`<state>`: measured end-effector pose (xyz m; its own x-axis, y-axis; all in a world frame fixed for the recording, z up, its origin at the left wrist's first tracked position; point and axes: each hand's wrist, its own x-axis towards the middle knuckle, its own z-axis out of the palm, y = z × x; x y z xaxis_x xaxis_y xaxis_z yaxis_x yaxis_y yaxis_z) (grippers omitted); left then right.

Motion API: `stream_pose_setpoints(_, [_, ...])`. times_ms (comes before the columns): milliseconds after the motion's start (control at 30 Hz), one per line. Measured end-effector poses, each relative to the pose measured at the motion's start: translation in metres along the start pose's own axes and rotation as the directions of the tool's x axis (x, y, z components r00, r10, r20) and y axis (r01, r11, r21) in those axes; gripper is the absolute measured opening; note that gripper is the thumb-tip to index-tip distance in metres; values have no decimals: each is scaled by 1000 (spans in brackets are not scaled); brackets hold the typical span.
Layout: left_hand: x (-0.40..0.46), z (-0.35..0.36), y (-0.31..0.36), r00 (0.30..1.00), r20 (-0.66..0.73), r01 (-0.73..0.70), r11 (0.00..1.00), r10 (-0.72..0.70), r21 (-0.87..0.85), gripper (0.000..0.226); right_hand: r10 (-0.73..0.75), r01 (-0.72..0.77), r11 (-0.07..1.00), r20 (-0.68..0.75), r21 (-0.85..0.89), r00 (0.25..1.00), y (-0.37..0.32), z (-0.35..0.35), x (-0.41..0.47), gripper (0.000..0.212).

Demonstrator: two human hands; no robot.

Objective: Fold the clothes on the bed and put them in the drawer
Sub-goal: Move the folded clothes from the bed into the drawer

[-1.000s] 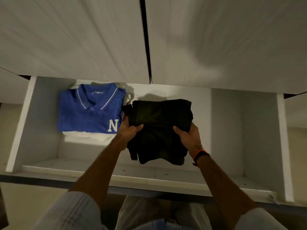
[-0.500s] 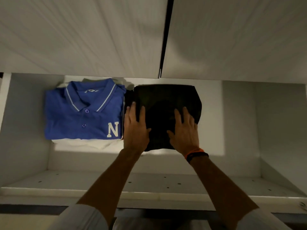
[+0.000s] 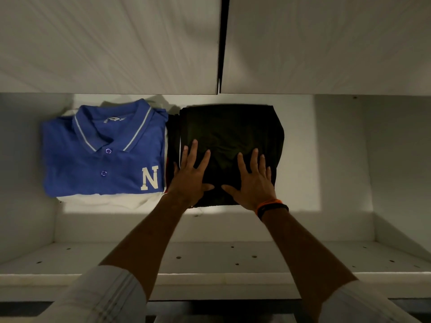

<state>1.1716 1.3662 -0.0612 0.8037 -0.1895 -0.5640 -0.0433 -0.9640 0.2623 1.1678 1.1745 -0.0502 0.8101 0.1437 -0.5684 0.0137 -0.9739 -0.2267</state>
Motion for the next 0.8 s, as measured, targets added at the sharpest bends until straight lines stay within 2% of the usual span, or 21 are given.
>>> stream_pose_setpoints(133, [-1, -1, 2, 1000, -7, 12, 1000, -12, 6, 102, -5, 5, 1000, -4, 7, 1000, 0, 0, -2, 97])
stream_pose_setpoints(433, [-16, -27, 12, 996, 68, 50, 999, -51, 14, 97, -57, 56, 997, 17, 54, 998, 5, -17, -25, 92])
stream_pose_setpoints(667, [-66, -59, 32, 991, 92, 106, 987, -96, -120, 90, -23, 22, 986, 8, 163, 1000, -10, -59, -70, 93])
stream_pose_setpoints(800, [-91, -87, 46, 994, 36, 110, 974, -104, -197, 86, 4, 7, 959, -39, 282, 999, -15, -88, -102, 89])
